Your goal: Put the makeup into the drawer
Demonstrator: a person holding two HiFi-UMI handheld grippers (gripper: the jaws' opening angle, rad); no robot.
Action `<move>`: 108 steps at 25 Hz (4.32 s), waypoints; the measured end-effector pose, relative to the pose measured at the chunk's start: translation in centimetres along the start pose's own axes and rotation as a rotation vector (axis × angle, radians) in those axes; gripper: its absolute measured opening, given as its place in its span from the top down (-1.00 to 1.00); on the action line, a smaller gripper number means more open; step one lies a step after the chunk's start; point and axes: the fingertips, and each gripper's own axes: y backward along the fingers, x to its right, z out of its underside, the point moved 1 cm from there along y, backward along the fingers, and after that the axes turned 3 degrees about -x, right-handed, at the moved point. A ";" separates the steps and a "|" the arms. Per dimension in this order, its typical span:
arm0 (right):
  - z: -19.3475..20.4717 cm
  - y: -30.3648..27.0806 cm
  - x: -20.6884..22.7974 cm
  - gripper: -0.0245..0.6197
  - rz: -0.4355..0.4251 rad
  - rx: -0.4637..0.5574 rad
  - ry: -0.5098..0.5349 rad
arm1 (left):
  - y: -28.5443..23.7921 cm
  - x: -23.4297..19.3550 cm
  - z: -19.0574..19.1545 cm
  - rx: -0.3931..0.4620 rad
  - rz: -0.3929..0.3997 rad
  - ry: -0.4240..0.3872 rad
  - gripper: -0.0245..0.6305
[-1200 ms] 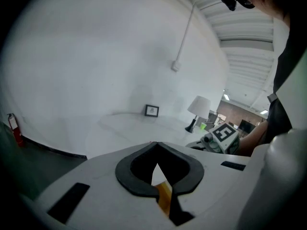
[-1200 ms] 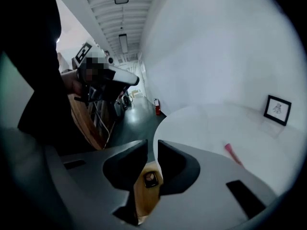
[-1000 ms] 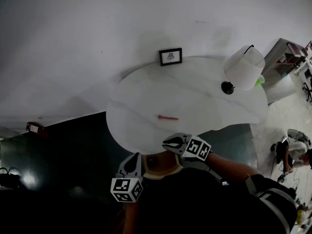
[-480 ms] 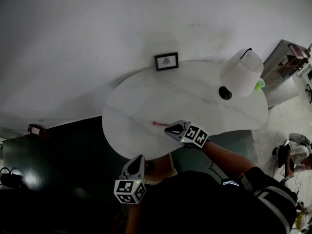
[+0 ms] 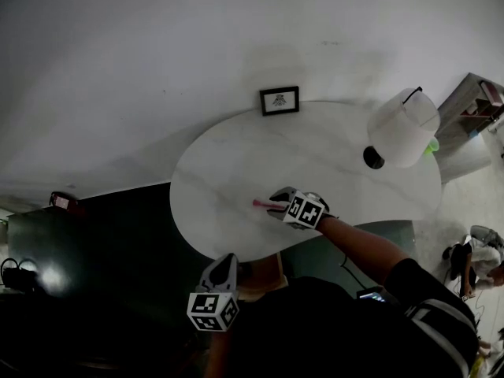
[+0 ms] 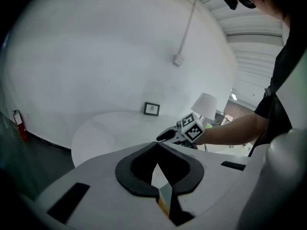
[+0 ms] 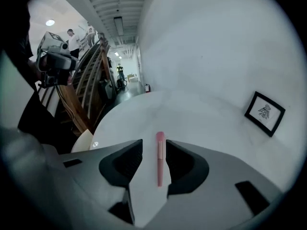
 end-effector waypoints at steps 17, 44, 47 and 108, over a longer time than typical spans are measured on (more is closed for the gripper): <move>2.9 -3.4 1.4 0.77 0.027 -0.099 -0.094 | 1.1 -1.5 0.6 -0.015 -0.018 0.018 0.89; -6.8 -0.4 -13.1 0.78 0.008 0.131 -0.075 | 4.8 -9.5 3.5 -0.024 0.047 0.058 0.89; -7.1 -1.0 -14.7 0.78 -0.014 0.133 -0.068 | 4.4 -10.0 3.7 -0.028 0.061 0.054 0.89; 7.7 -16.7 -30.3 0.59 -0.523 -0.435 -0.105 | 5.4 -9.2 12.7 -0.143 0.062 0.155 0.89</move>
